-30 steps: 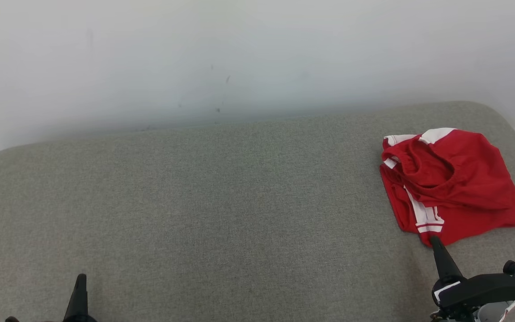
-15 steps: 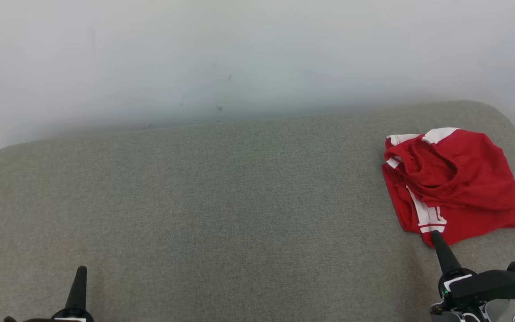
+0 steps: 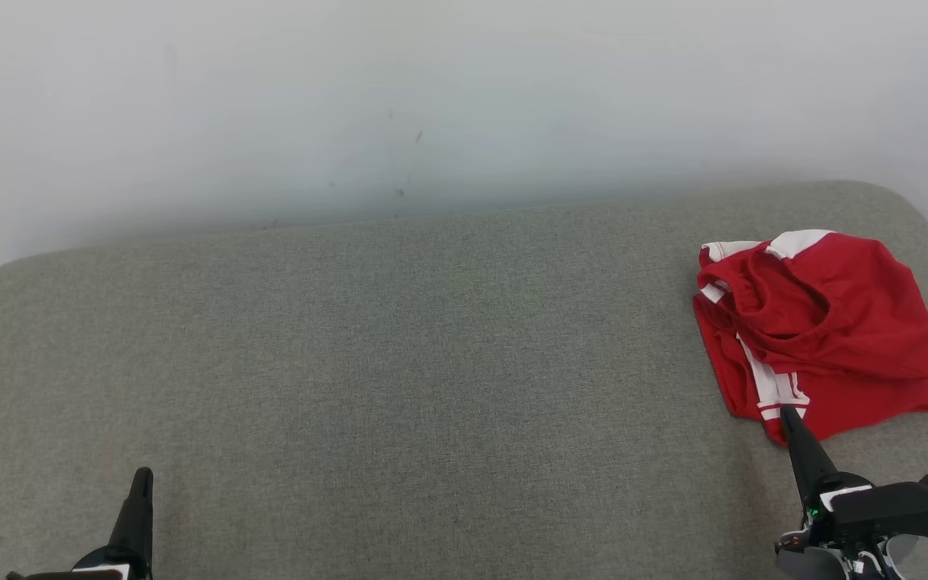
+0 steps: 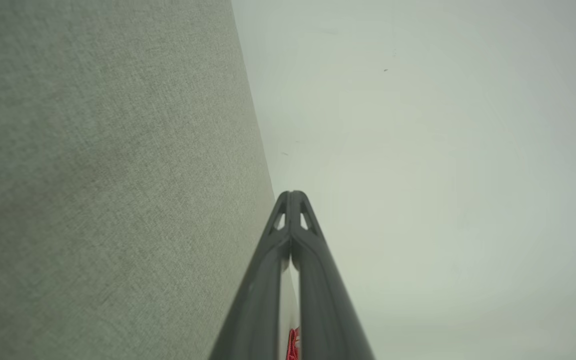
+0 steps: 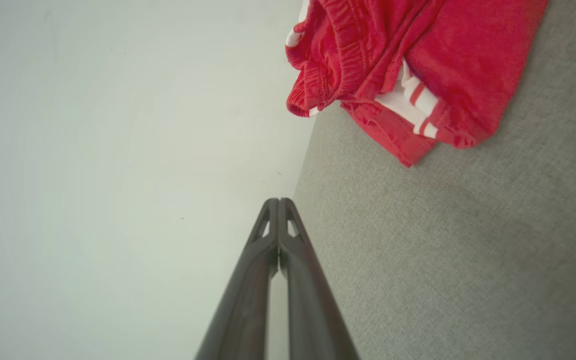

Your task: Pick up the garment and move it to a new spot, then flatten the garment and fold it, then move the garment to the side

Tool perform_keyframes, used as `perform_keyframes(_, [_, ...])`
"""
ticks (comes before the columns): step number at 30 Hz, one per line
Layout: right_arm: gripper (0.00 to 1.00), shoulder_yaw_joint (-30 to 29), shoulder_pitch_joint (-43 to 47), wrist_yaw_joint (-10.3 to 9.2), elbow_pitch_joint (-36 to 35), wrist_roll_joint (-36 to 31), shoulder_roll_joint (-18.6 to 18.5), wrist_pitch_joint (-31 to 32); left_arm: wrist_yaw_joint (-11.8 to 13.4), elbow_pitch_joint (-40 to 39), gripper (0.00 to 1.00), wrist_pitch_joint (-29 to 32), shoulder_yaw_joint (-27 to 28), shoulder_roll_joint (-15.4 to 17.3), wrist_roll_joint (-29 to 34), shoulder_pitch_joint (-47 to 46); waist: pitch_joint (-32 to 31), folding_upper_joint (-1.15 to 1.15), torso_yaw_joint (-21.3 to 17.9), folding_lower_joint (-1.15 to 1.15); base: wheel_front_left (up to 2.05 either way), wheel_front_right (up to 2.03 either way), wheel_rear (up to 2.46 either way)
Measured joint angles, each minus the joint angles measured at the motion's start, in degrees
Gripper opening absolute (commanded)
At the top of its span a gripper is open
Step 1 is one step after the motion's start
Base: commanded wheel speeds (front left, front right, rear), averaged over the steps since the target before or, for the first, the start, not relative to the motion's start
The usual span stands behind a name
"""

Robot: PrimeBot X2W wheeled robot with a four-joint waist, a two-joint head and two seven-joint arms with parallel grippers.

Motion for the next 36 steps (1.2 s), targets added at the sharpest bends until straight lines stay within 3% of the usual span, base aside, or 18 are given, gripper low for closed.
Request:
perform_keyframes(13, [0.0,-2.8,-0.4,1.72,0.5,8.3,1.8,2.7,-1.9,0.7,0.0,2.4,1.9,-1.1,-9.4,-1.4,0.2,0.0,0.3,0.0,0.0,0.0,0.0])
perform_keyframes(36, [0.0,-2.9,-1.0,1.74,0.6,8.6,1.8,2.7,-1.9,0.7,0.0,2.4,1.9,-1.2,-9.7,-2.0,0.2,0.0,0.3,0.0,0.0,0.0,0.0])
